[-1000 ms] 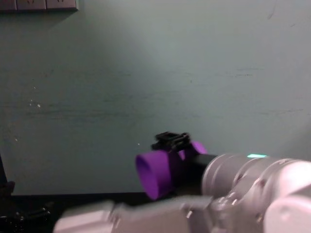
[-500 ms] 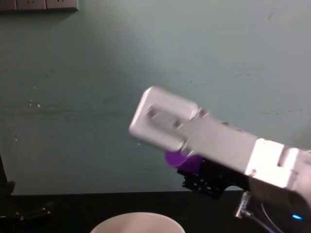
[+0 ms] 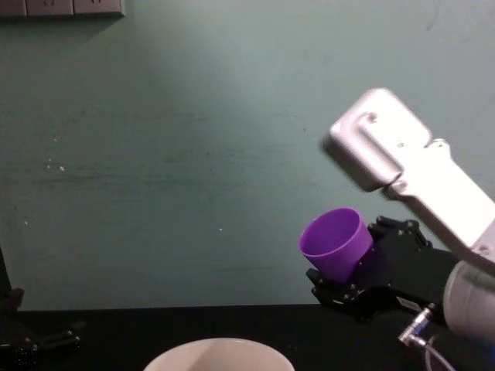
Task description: Pick up the cup and pour the mung beans from the cup into the bowl.
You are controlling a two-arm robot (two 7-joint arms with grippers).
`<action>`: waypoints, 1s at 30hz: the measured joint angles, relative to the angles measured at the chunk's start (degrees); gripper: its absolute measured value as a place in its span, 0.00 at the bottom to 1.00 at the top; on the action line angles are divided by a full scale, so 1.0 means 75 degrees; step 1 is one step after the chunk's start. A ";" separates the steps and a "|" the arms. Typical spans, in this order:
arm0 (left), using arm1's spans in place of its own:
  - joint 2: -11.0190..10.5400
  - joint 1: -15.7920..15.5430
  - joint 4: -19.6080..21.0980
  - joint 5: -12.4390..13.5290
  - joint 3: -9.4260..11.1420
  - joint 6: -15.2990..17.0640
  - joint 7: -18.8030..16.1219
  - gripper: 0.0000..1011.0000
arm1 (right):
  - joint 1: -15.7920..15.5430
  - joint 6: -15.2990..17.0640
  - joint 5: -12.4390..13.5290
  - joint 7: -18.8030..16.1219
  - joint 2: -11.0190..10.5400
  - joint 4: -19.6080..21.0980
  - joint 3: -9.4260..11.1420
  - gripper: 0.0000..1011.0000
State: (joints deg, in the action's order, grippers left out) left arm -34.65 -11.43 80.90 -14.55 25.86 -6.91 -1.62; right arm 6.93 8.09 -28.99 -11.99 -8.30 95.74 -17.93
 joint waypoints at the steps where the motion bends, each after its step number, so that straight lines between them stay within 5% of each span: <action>1: 0.0000 0.0000 0.0000 0.0000 0.0000 0.0000 0.0000 0.99 | -0.0001 -0.0037 0.0195 -0.0071 0.0024 -0.0040 0.0063 0.71; 4: 0.0000 0.0000 0.0000 0.0000 0.0001 0.0000 0.0000 0.99 | 0.0005 -0.0086 0.1080 -0.0464 0.0130 -0.0279 0.0380 0.71; 12: 0.0000 0.0000 0.0000 0.0000 0.0001 0.0000 0.0000 0.99 | 0.0171 0.0336 0.2289 -0.1360 0.0069 -0.0722 0.0782 0.71; 20: 0.0000 0.0001 0.0000 0.0000 0.0000 0.0000 0.0000 0.99 | 0.0475 0.0039 0.2851 -0.2011 -0.0284 -0.1304 0.0775 0.71; 30: 0.0000 0.0000 0.0000 0.0000 0.0000 0.0000 0.0000 0.99 | 0.0578 -0.0694 0.3365 -0.2074 -0.0275 -0.1978 0.0755 0.71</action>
State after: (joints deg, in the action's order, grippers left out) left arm -34.64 -11.43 80.90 -14.55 25.86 -6.91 -1.62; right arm 11.27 2.88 -3.75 -27.55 -10.36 80.91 -12.27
